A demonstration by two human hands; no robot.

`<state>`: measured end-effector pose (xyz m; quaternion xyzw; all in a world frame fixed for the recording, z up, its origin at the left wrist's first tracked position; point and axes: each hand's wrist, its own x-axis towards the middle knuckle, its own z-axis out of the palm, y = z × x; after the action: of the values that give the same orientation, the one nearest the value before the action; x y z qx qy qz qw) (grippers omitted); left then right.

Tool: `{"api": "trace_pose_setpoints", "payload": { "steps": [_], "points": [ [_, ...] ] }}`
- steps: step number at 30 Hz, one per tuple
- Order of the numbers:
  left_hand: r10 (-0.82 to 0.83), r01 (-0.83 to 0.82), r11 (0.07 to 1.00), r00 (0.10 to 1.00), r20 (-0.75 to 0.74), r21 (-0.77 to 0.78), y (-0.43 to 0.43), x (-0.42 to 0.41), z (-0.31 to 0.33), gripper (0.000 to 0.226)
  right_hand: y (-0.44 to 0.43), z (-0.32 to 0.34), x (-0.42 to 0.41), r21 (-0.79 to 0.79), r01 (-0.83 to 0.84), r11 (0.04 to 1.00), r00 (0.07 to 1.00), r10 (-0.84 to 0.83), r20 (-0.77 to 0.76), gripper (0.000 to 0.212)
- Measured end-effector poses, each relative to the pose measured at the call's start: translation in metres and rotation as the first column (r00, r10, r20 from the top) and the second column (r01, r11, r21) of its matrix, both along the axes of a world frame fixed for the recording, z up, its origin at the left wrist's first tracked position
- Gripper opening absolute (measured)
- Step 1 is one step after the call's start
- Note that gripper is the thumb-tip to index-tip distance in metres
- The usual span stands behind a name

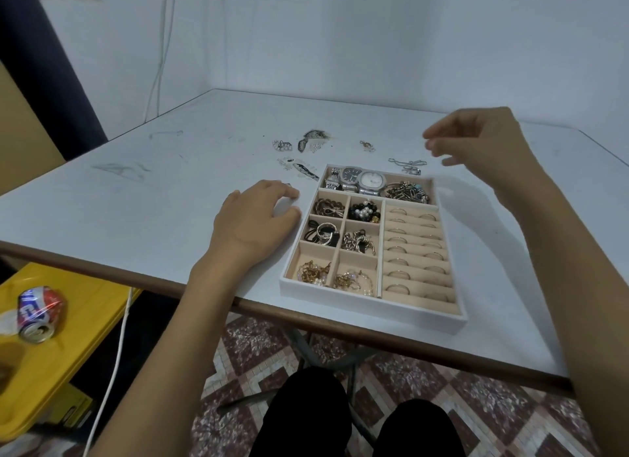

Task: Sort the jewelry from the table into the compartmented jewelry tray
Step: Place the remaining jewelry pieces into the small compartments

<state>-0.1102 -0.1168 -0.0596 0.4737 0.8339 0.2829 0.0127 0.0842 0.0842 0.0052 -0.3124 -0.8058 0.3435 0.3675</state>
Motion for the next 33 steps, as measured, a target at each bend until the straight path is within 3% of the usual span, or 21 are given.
{"api": "trace_pose_setpoints", "payload": {
  "steps": [4,9,12,15,19,24,27,33],
  "points": [
    [0.033,-0.036,0.998,0.997,-0.063,-0.046,0.005,0.001,0.005,0.029,0.027,-0.019,0.007,0.162,0.186,0.969,0.955,-0.217,0.204,0.024],
    [0.094,-0.100,0.988,0.994,-0.053,-0.121,0.023,-0.024,0.029,0.018,0.042,-0.041,0.006,0.175,0.176,0.969,0.912,-0.227,0.342,0.021],
    [0.111,-0.107,0.988,0.993,0.040,-0.109,0.047,-0.051,0.036,0.017,0.043,-0.047,0.004,0.183,0.175,0.967,0.903,-0.232,0.361,0.030],
    [0.124,-0.119,0.992,0.980,0.158,-0.037,0.076,-0.073,0.027,0.029,0.045,-0.049,0.001,0.218,0.183,0.959,0.892,-0.255,0.374,0.022],
    [0.216,-0.217,0.973,0.976,-0.016,-0.079,0.101,-0.084,0.009,0.041,0.045,-0.049,-0.003,0.248,0.183,0.951,0.871,-0.274,0.408,0.021],
    [0.159,-0.181,0.978,0.970,-0.186,-0.108,0.112,-0.094,0.001,0.045,0.047,-0.049,-0.004,0.259,0.183,0.948,0.869,-0.279,0.409,0.019],
    [0.107,-0.135,0.984,0.969,-0.221,-0.113,0.114,-0.097,-0.001,0.040,0.049,-0.049,-0.006,0.266,0.195,0.944,0.862,-0.294,0.413,0.018],
    [0.131,-0.124,0.991,0.967,-0.221,0.045,0.115,-0.097,-0.005,0.024,0.043,-0.047,-0.014,0.280,0.240,0.929,0.879,-0.330,0.344,0.016]
  ]
}}
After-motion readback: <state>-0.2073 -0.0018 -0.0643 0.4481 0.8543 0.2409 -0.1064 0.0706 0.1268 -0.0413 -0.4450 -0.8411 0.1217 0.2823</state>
